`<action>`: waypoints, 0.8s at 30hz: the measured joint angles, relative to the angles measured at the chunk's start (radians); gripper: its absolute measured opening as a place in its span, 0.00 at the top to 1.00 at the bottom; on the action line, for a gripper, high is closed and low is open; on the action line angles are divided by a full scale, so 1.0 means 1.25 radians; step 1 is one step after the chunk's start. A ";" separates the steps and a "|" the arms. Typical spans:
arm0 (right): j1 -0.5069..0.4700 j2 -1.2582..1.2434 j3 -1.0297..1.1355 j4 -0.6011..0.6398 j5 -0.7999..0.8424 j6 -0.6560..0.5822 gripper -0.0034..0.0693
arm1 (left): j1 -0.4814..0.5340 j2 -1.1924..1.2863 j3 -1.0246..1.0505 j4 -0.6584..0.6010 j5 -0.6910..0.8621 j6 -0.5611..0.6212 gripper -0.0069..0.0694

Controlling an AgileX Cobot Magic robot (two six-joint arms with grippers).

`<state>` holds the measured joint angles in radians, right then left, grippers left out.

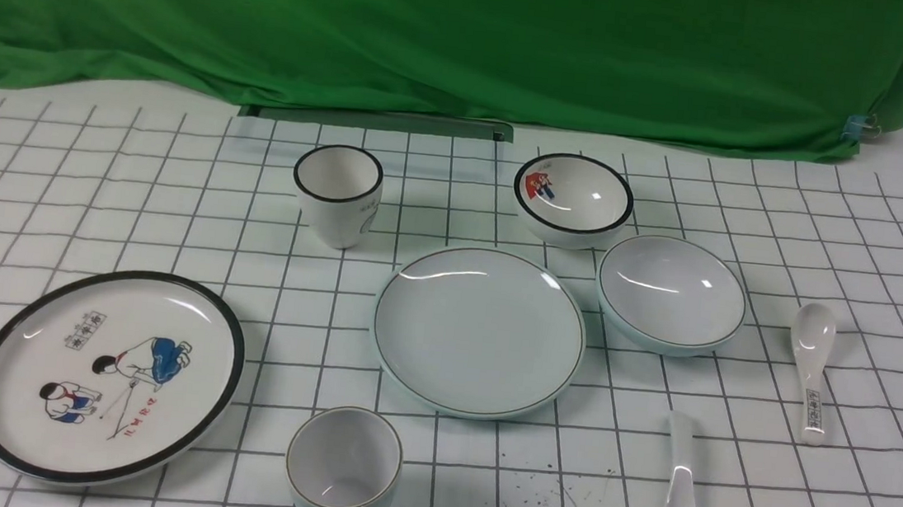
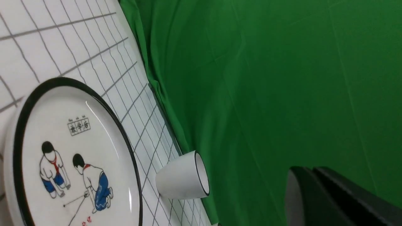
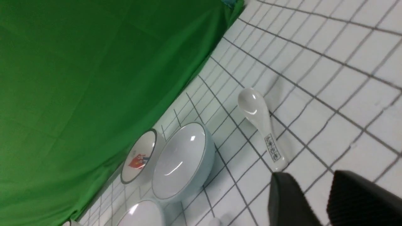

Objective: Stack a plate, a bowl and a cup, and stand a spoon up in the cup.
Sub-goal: Use the right arm to grab a blue rice bowl

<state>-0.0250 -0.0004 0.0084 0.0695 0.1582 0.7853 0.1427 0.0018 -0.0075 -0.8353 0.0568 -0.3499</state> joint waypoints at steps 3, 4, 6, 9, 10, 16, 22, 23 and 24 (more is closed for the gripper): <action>0.024 0.000 -0.004 0.000 -0.024 -0.093 0.69 | 0.000 0.000 -0.061 0.071 0.015 0.099 0.95; 0.028 0.000 -0.007 0.000 -0.024 -0.106 0.71 | 0.000 0.000 -0.073 0.083 0.017 0.115 0.95; 0.057 0.020 -0.040 -0.001 -0.032 -0.179 0.83 | 0.000 0.033 -0.158 0.156 0.062 0.178 0.95; 0.092 0.097 -0.103 -0.001 -0.036 -0.271 0.93 | 0.000 0.143 -0.265 0.260 0.210 0.213 0.95; 0.103 0.134 -0.131 -0.001 -0.034 -0.312 0.94 | 0.000 0.206 -0.312 0.305 0.290 0.233 0.95; 0.147 0.374 -0.342 -0.003 0.093 -0.584 0.94 | -0.008 0.481 -0.512 0.462 0.594 0.394 0.95; 0.164 0.669 -0.609 -0.003 0.421 -0.773 0.94 | -0.182 0.698 -0.667 0.533 0.724 0.428 0.95; 0.169 0.692 -0.625 -0.003 0.448 -0.778 0.94 | -0.211 0.714 -0.675 0.544 0.727 0.429 0.95; 0.178 0.727 -0.648 -0.003 0.473 -0.785 0.94 | -0.246 0.743 -0.686 0.557 0.731 0.431 0.95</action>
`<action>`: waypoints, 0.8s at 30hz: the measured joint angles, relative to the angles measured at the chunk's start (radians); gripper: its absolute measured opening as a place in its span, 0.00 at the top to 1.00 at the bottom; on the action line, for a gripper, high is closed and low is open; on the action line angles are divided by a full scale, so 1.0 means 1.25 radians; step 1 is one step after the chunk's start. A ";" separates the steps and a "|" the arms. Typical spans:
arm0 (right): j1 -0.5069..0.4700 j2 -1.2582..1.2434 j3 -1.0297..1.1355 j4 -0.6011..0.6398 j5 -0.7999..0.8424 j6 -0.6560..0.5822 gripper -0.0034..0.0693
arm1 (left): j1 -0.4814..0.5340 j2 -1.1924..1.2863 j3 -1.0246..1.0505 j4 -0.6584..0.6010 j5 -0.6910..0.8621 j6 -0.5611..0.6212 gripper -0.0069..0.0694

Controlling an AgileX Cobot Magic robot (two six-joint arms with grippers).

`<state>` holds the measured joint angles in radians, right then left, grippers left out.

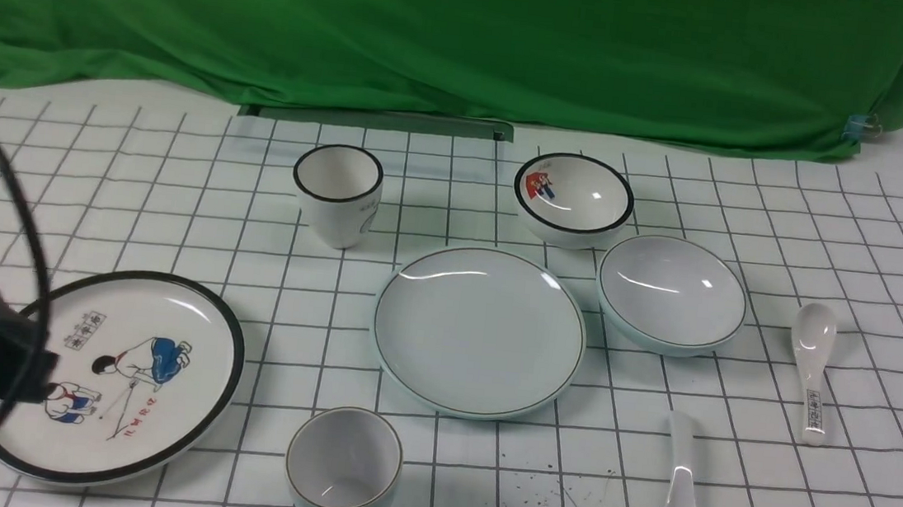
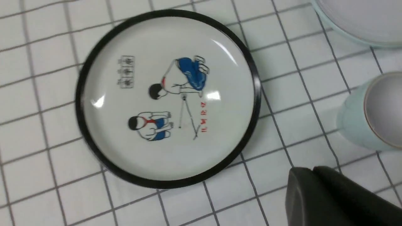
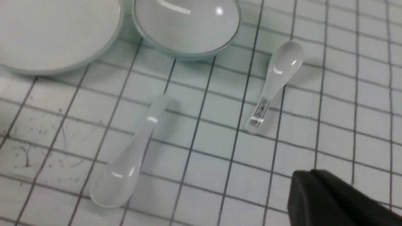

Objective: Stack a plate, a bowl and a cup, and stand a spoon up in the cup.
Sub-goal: Use the right arm to grab a blue rice bowl

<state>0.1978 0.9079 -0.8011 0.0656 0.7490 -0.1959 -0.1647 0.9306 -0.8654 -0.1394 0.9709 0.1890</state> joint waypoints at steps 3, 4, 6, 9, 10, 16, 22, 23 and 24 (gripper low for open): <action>0.027 0.090 -0.053 0.000 0.030 -0.011 0.94 | -0.085 0.088 -0.030 0.026 0.012 0.000 0.95; 0.036 0.118 -0.068 0.000 0.038 -0.018 0.94 | -0.115 0.117 -0.041 0.032 0.013 0.000 0.95; 0.042 0.168 -0.099 0.002 0.054 -0.027 0.94 | -0.150 0.167 -0.064 0.035 0.013 0.000 0.95; 0.040 0.247 -0.151 0.002 0.072 -0.032 0.94 | -0.200 0.237 -0.109 0.047 0.012 0.000 0.95; 0.039 0.286 -0.178 0.002 0.075 -0.034 0.94 | -0.215 0.269 -0.136 0.051 0.012 0.000 0.95; 0.033 0.433 -0.292 0.004 0.076 -0.038 0.94 | -0.234 0.371 -0.269 0.055 0.012 0.000 0.95; 0.032 0.612 -0.436 0.004 0.076 -0.046 0.94 | -0.234 0.417 -0.361 0.056 0.004 0.003 0.95; 0.031 0.628 -0.457 0.004 0.075 -0.045 0.94 | -0.234 0.417 -0.363 0.056 0.000 0.005 0.95; 0.031 0.650 -0.473 0.004 0.075 -0.045 0.94 | -0.234 0.417 -0.364 0.056 -0.006 0.006 0.95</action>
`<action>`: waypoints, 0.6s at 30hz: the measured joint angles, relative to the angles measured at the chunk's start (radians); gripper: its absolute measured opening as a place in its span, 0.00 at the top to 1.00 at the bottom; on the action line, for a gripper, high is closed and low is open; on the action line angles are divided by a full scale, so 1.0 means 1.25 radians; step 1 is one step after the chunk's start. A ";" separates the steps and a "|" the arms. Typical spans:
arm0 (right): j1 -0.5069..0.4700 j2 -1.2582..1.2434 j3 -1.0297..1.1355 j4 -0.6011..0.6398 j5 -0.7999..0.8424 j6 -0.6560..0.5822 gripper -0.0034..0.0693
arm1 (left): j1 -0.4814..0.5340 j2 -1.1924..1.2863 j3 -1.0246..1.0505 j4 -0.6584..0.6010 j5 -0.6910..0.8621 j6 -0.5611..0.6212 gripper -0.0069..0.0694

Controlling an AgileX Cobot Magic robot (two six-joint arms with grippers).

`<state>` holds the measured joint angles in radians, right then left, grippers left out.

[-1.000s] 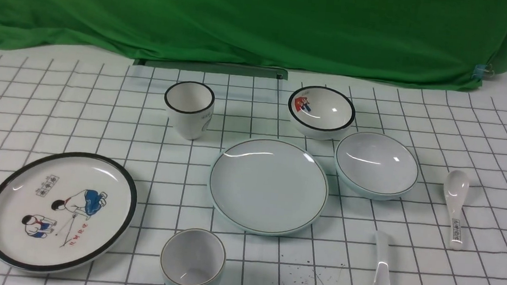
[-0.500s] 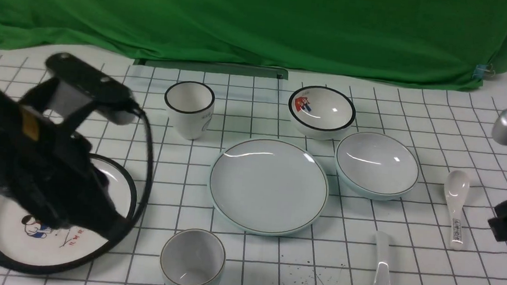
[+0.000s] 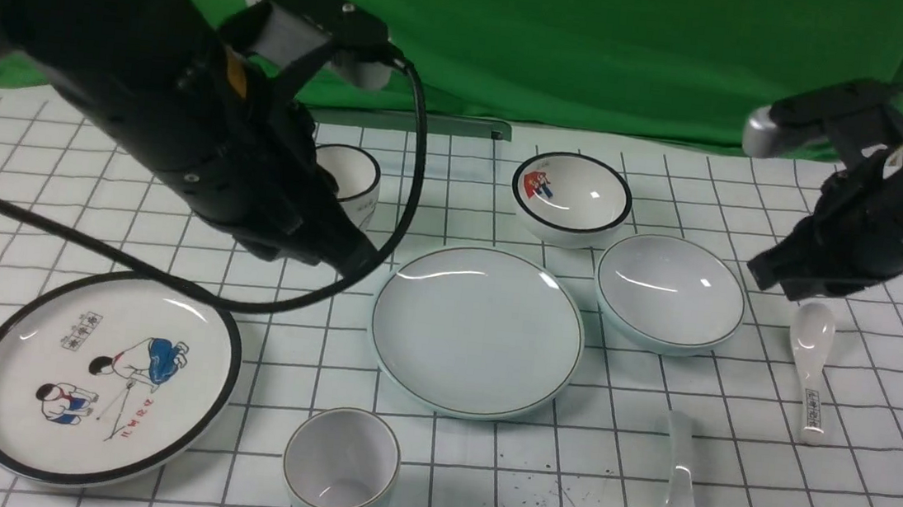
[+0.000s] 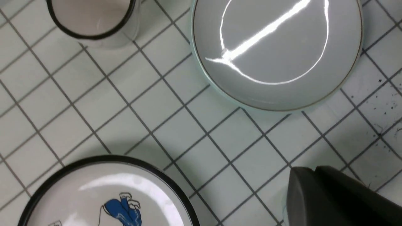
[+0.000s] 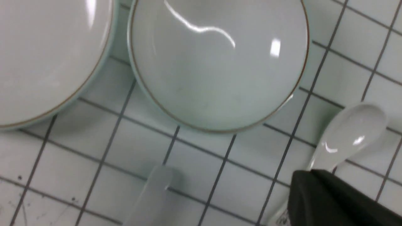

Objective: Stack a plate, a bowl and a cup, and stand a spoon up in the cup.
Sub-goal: Use the right arm to grab a blue rice bowl

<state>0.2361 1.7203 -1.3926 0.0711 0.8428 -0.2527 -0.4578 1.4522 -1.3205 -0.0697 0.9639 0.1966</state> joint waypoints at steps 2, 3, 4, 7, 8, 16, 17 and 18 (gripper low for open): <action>-0.004 0.048 -0.050 0.001 0.000 0.000 0.93 | 0.000 0.000 0.000 0.001 -0.013 0.003 0.95; -0.008 0.070 -0.072 0.002 0.000 0.001 0.93 | 0.000 0.001 0.000 0.001 -0.015 0.003 0.95; -0.015 0.103 -0.105 0.003 -0.001 0.005 0.91 | 0.000 0.002 0.000 0.001 -0.017 0.003 0.95; -0.040 0.180 -0.177 0.002 -0.003 0.037 0.79 | 0.000 0.002 0.000 0.001 -0.017 0.003 0.95; -0.046 0.199 -0.192 0.002 -0.004 0.046 0.75 | 0.000 0.002 0.000 0.001 -0.017 0.003 0.95; -0.058 0.308 -0.234 0.014 -0.006 0.062 0.38 | 0.000 0.002 0.000 0.001 -0.028 0.007 0.95; -0.055 0.315 -0.235 0.017 -0.006 0.059 0.37 | 0.000 0.002 0.000 0.001 -0.031 0.007 0.95; -0.049 0.322 -0.235 0.021 -0.006 0.056 0.38 | 0.000 0.002 0.000 0.001 -0.037 0.008 0.95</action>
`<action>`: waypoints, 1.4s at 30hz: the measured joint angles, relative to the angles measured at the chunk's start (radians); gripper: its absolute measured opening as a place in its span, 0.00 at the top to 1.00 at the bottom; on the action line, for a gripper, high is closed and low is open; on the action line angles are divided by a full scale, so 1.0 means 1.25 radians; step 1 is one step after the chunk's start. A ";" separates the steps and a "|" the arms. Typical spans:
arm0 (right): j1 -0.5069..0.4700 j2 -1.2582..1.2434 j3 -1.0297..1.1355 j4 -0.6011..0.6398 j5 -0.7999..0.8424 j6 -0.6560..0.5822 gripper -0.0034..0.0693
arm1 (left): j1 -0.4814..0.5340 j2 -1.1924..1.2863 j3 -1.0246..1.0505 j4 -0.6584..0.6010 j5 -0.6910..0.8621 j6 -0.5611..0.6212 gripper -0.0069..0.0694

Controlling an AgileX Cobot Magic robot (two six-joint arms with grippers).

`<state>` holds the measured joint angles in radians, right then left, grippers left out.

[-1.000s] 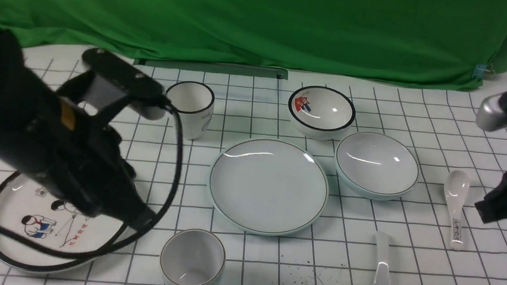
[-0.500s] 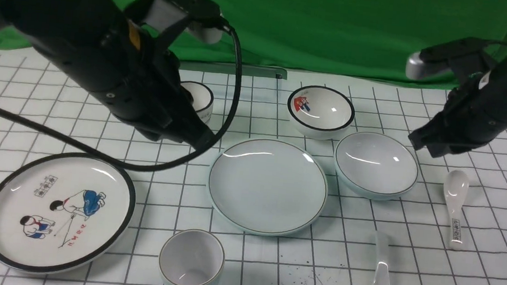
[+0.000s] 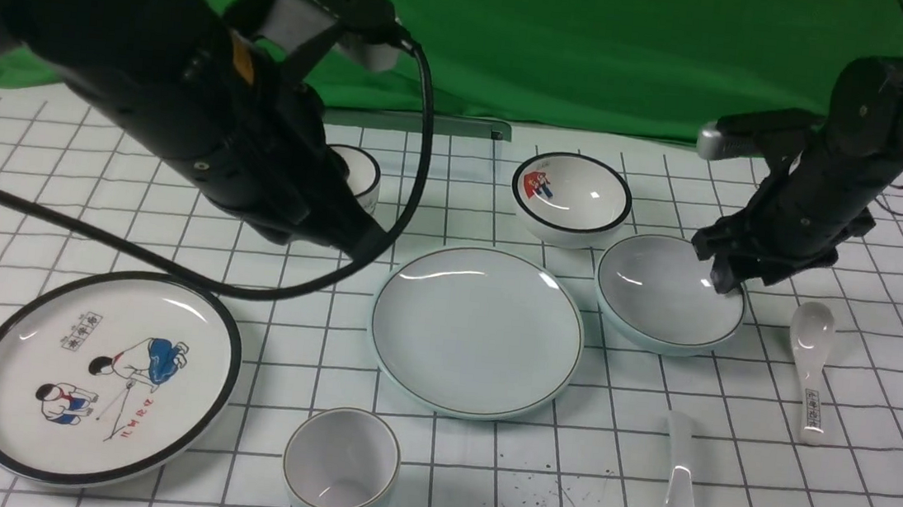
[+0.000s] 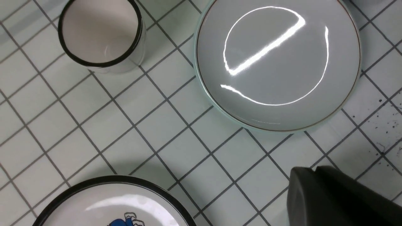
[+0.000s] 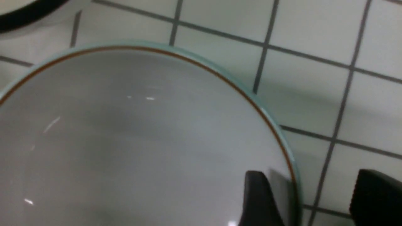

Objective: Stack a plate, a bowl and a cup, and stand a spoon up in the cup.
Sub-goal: Use the right arm to grab a blue rice bowl, then use the right arm to put the blue rice bowl into the blue large plate in the middle

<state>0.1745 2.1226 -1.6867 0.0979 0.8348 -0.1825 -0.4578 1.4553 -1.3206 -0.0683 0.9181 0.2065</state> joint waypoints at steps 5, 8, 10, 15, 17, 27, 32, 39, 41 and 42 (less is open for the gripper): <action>0.020 0.017 -0.001 0.006 -0.001 -0.018 0.56 | 0.000 0.002 0.000 0.000 -0.023 0.000 0.95; 0.024 0.021 -0.003 0.010 -0.007 -0.019 0.74 | 0.000 0.002 0.000 0.000 -0.023 0.001 0.95; 0.024 0.012 -0.008 0.019 -0.004 -0.022 0.79 | 0.000 0.002 0.000 0.000 -0.021 0.001 0.95; 0.026 -0.034 -0.005 0.022 0.018 -0.049 0.85 | 0.000 0.002 0.000 0.010 0.013 0.001 0.95; 0.026 -0.072 -0.003 0.014 0.033 -0.060 0.85 | 0.000 0.002 0.000 0.014 0.019 0.001 0.95; 0.114 -0.201 -0.003 0.230 0.060 -0.194 0.86 | 0.000 0.002 0.000 0.072 -0.034 -0.021 0.95; 0.170 -0.121 -0.003 0.258 0.052 -0.203 0.86 | 0.000 -0.021 0.000 0.204 -0.002 -0.113 0.95; 0.210 -0.019 -0.002 0.286 -0.031 -0.184 0.86 | 0.000 -0.085 0.000 0.237 0.017 -0.146 0.95; 0.210 -0.004 -0.001 0.286 -0.052 -0.169 0.86 | 0.000 -0.093 0.001 0.233 0.018 -0.146 0.95; 0.210 0.002 -0.001 0.284 -0.061 -0.162 0.86 | 0.000 -0.095 0.003 0.233 0.018 -0.146 0.95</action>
<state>0.4371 2.1249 -1.6884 0.4532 0.7591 -0.3849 -0.4578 1.3371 -1.3173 0.2226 0.9405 0.0242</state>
